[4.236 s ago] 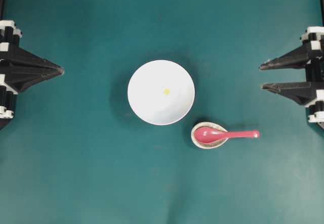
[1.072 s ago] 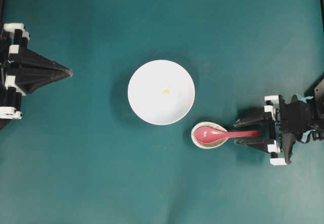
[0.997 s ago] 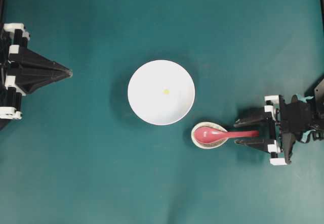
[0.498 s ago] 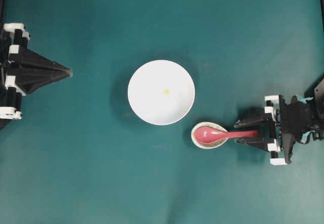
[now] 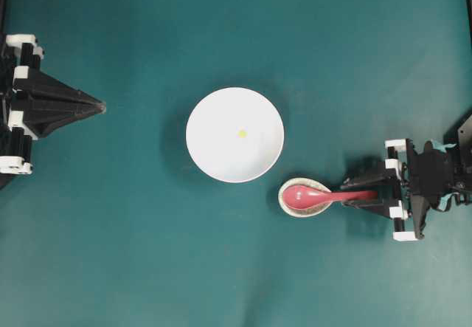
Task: Scoop the yellow hexagonal prism block from the bowl with a spoon using the right arm.
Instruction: 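Close the right gripper on the red spoon's handle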
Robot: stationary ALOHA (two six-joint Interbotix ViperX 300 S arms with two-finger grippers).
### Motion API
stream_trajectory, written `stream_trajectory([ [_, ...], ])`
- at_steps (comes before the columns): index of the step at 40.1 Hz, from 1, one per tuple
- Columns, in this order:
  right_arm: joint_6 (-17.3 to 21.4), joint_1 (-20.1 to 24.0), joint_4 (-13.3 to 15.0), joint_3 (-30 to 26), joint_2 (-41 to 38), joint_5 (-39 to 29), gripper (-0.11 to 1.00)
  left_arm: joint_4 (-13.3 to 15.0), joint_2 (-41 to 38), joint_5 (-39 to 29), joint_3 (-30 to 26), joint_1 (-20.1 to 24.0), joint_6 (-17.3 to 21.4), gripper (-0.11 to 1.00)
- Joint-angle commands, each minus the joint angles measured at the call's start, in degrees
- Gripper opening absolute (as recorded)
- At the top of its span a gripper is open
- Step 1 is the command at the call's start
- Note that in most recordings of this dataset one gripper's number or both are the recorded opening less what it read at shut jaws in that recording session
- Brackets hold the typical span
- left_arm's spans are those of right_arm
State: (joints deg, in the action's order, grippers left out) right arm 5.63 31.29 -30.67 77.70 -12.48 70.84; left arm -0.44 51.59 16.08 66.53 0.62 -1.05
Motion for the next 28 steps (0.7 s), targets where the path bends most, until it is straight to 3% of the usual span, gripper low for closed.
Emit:
stream_trajectory([
  [1, -0.1, 0.2, -0.2, -0.1, 0.4, 0.3, 0.41, -0.2, -0.4, 0.3, -1.1, 0.0, 0.0, 0.00],
  [10, -0.1, 0.2, -0.2, 0.0, 0.4, 0.3, 0.37, -0.2, -0.4, 0.3, -1.1, 0.0, -0.1, 0.00],
  [18, -0.1, 0.2, -0.2, 0.0, 0.5, 0.5, 0.21, -0.1, -0.4, 0.3, -1.1, 0.0, -0.1, 0.00],
  [28, 0.4, 0.2, -0.2, -0.3, 2.9, -1.9, 0.21, -0.2, -0.4, 0.3, -1.1, 0.0, -0.1, 0.00],
])
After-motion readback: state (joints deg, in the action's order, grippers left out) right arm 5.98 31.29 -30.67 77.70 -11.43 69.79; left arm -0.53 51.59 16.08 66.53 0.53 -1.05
